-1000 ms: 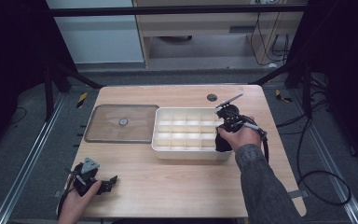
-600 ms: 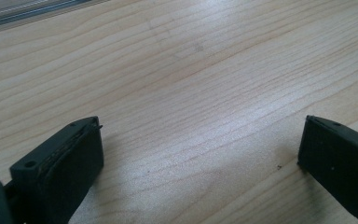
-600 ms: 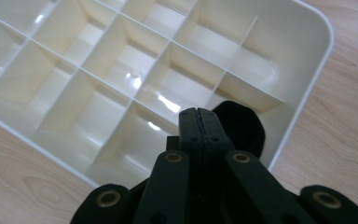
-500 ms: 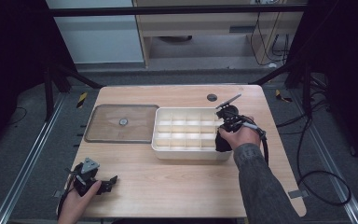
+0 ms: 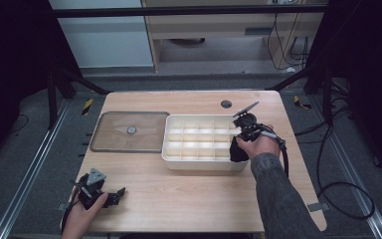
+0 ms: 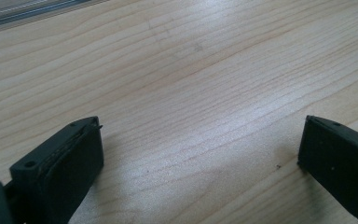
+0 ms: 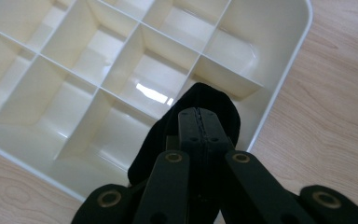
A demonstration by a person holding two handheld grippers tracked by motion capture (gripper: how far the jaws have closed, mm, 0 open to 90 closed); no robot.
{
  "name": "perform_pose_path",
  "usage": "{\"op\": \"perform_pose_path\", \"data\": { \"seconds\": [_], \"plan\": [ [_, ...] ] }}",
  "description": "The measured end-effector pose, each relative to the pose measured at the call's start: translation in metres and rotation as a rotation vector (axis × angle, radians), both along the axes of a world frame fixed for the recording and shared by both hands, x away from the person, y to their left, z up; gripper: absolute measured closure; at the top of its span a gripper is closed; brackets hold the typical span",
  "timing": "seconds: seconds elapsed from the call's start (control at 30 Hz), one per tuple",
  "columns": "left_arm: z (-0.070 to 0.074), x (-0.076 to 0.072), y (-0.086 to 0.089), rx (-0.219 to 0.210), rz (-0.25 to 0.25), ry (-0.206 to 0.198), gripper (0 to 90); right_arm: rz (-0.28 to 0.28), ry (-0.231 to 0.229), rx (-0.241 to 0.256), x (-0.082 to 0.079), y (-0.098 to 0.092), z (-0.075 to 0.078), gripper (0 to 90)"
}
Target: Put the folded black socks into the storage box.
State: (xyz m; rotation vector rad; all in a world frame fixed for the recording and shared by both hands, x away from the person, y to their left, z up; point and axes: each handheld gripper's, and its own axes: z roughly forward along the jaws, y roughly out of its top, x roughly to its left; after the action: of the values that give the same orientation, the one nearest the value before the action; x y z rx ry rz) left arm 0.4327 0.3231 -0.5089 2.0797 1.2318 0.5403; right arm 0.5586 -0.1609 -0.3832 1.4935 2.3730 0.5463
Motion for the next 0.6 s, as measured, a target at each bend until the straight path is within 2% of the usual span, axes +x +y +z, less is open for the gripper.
{"op": "perform_pose_path", "data": {
  "seconds": [0.23,0.6],
  "plan": [
    [0.000,0.000,0.000,0.000,-0.001,0.000,0.0,-0.025,0.026,-0.012,0.000,-0.006,-0.012,90.0],
    [0.000,0.000,0.000,-0.003,0.001,0.000,0.0,-0.002,0.041,-0.014,-0.007,-0.005,-0.026,90.0]
  ]
}}
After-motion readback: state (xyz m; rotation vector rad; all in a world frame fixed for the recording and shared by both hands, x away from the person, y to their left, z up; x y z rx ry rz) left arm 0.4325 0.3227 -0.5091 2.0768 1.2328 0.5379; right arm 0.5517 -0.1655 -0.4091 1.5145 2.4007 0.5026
